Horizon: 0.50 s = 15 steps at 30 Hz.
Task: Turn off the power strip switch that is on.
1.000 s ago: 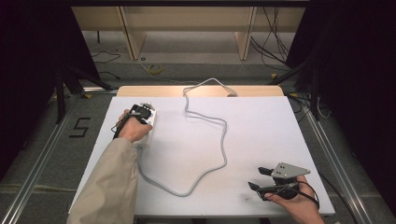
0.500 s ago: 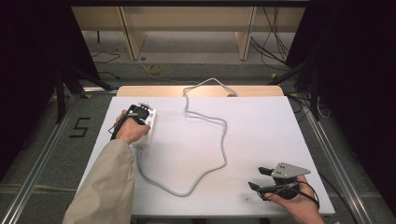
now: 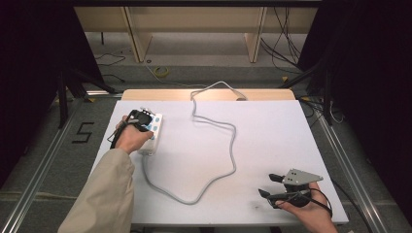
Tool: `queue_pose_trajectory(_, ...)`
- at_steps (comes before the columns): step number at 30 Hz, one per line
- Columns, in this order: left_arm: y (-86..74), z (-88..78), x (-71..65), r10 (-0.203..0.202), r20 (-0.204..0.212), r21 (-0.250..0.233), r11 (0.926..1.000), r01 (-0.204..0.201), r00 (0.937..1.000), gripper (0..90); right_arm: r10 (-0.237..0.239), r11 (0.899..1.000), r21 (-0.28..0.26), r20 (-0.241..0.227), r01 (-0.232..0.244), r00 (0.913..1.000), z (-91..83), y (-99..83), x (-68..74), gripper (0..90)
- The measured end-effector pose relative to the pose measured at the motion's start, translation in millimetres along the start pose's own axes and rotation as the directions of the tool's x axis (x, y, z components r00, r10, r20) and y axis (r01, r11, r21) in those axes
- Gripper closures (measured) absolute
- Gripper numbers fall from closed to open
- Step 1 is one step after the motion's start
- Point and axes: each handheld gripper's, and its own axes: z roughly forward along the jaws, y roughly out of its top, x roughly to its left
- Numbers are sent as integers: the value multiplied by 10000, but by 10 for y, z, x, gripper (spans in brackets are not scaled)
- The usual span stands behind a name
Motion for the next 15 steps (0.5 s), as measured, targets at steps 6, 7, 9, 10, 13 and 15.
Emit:
queue_pose_trajectory(6,-52,-85,-8,-23,190,-366,9993,30,9998,812,0,10000,11,-4,0,10000,2,-2,-7,324)
queue_pose_trajectory(7,-62,-106,-14,10,232,-438,9990,0,9997,805,5,10000,17,6,-5,10000,1,-2,-8,324)
queue_pose_trajectory(9,-83,-136,-32,11,329,-615,9981,9,9995,785,4,10000,21,11,-4,10000,3,-2,-8,324)
queue_pose_trajectory(10,-91,-147,-40,-8,383,-660,9978,33,9993,773,8,10000,21,8,-8,10000,3,-2,-8,324)
queue_pose_trajectory(13,-117,-194,-68,85,497,-947,9955,-38,9987,738,37,10000,18,4,-37,10000,5,-2,-8,324)
queue_pose_trajectory(15,-130,-219,-92,76,620,-1131,9936,-6,9980,705,27,10000,13,-6,-27,10000,5,-2,-8,324)
